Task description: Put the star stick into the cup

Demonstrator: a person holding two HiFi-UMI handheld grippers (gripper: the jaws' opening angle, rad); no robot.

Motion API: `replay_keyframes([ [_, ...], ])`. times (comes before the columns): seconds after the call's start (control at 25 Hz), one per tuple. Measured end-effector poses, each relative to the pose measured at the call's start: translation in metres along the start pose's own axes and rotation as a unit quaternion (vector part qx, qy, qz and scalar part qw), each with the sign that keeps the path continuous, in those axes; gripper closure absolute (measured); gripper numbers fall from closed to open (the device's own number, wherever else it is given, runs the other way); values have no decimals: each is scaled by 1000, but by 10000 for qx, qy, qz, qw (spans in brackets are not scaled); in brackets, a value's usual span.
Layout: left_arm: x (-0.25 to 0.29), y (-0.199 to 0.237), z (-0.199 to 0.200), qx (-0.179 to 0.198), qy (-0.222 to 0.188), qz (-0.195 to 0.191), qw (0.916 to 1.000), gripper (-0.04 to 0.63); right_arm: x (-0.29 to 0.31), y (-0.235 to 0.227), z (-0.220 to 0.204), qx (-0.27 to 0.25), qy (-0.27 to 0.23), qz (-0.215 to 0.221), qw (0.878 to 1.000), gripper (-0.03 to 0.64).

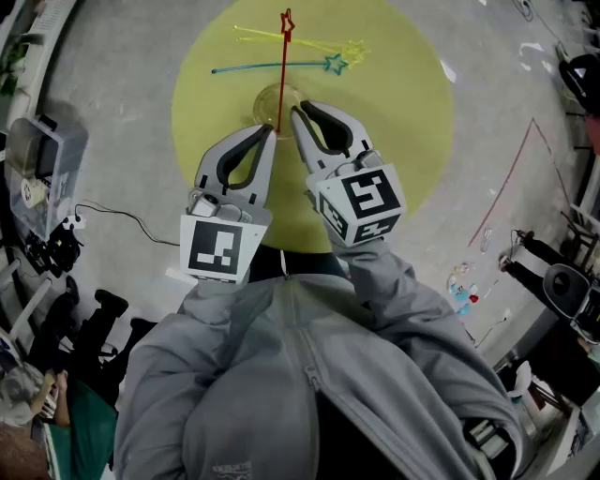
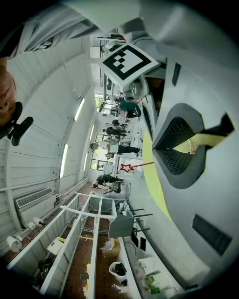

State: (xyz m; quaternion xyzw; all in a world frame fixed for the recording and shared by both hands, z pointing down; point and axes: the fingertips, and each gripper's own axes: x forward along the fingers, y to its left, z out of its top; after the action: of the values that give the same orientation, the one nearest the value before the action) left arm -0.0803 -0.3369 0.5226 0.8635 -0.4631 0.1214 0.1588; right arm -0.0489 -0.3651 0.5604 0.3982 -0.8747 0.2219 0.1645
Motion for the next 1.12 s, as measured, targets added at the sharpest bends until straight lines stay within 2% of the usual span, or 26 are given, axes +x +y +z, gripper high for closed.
replay_keyframes([
  [0.2, -11, -10, 20, 139, -82, 44, 9999, 578, -25, 5, 16, 13, -76, -105, 9999, 580],
  [0.44, -34, -28, 51, 291, -225, 62, 9993, 578, -65, 17, 54, -79, -394, -205, 9990, 581],
  [1.12, -112, -68, 138, 512, -747, 297, 9954, 578, -178, 76, 153, -728, -1236, -392, 9889, 583],
])
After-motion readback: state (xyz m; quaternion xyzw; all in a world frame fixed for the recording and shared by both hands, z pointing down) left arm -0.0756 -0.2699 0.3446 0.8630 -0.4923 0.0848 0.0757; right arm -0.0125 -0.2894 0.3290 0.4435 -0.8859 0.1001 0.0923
